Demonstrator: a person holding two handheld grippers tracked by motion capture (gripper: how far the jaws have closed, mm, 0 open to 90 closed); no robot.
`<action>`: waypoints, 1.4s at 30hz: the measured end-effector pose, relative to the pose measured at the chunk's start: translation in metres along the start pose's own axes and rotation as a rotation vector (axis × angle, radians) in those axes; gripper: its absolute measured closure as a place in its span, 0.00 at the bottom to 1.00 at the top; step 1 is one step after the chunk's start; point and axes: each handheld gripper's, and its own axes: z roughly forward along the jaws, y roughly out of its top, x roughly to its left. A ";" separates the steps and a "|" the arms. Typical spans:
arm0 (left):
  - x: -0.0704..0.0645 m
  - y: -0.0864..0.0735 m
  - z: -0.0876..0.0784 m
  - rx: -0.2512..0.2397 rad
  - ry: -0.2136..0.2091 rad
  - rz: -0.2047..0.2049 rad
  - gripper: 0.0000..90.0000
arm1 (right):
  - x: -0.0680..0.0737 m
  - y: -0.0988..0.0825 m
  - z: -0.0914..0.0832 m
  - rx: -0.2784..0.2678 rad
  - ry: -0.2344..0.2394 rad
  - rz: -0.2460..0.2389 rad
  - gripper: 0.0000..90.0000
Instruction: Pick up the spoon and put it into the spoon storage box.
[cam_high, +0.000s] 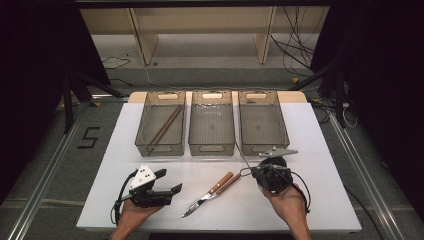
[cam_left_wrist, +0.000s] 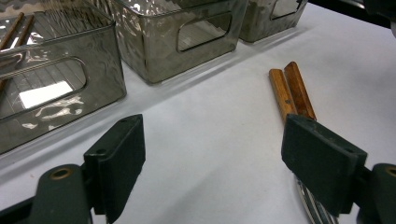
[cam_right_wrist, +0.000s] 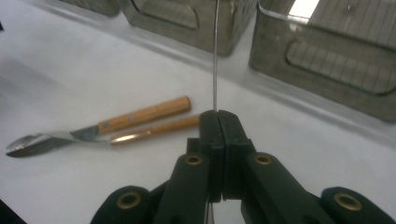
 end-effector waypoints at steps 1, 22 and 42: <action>0.000 0.000 0.000 -0.001 0.000 0.000 0.24 | 0.000 0.003 0.000 -0.007 0.007 -0.001 1.00; 0.001 0.000 -0.001 -0.007 -0.001 -0.001 0.24 | 0.001 0.086 0.022 -0.103 0.086 0.022 1.00; 0.001 -0.001 0.000 -0.014 -0.009 -0.006 0.23 | -0.005 0.139 0.067 -0.109 0.095 0.062 1.00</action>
